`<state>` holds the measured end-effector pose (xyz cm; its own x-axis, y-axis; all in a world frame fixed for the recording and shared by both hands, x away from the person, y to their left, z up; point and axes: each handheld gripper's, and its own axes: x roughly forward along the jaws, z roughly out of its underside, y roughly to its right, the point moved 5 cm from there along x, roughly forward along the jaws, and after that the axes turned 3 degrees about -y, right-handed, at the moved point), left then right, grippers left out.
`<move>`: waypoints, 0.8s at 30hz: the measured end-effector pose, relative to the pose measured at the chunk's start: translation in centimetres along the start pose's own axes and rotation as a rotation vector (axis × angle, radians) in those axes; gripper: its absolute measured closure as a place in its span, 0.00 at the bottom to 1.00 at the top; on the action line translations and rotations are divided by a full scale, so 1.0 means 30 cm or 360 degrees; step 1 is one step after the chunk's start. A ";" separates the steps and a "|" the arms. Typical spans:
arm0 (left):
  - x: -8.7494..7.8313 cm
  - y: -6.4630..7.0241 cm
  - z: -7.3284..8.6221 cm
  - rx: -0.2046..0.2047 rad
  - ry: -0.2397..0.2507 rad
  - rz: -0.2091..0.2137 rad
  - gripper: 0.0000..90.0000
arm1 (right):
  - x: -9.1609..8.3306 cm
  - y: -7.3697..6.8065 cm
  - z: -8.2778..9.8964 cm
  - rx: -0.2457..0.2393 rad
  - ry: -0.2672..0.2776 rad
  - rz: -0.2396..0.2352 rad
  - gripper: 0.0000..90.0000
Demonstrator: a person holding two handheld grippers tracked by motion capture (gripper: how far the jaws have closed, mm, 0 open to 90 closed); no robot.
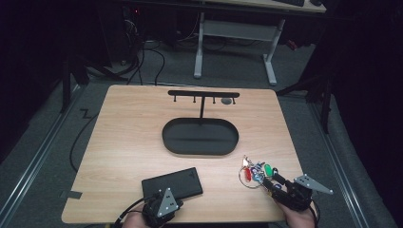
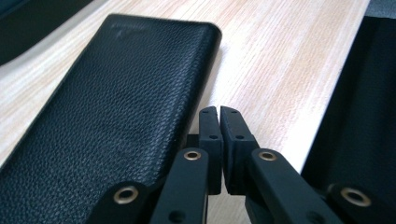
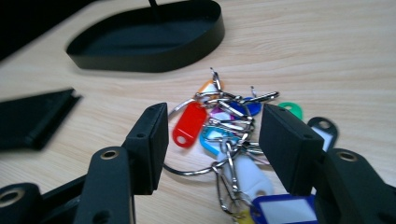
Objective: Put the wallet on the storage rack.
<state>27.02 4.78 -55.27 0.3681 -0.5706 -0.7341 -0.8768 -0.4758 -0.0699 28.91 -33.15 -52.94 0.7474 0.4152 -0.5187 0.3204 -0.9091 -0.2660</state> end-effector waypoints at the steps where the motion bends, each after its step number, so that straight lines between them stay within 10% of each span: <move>1: 0.007 -0.006 0.002 -0.0003 -0.0015 -0.0011 0.99 | 0.001 0.003 0.001 0.0029 0.0007 -0.0020 0.48; 24: 0.047 -0.133 -0.063 0.0032 -0.0074 -0.0191 1.00 | 0.022 -0.020 0.003 -0.0074 -0.0055 -0.0014 0.49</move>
<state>31.60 4.61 -54.75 0.4563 -0.4785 -0.7502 -0.8335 -0.5250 -0.1722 29.17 -32.34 -53.20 0.7242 0.4235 -0.5442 0.3543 -0.9056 -0.2333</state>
